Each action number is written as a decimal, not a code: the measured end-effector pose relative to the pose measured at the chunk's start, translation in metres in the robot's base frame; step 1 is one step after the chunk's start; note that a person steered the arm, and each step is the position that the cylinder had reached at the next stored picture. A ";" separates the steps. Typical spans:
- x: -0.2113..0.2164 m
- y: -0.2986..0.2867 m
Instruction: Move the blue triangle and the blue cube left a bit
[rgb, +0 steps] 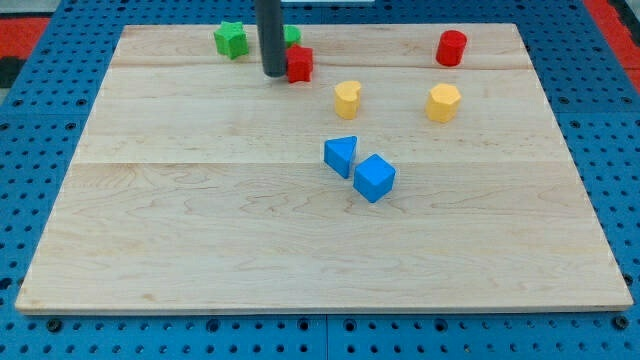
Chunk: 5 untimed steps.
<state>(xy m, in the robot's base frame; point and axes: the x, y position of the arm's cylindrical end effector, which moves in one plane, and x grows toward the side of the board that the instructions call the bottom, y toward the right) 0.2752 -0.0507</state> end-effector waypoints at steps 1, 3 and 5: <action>-0.021 0.028; -0.048 0.089; 0.008 0.089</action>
<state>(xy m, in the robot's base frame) 0.2837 0.0384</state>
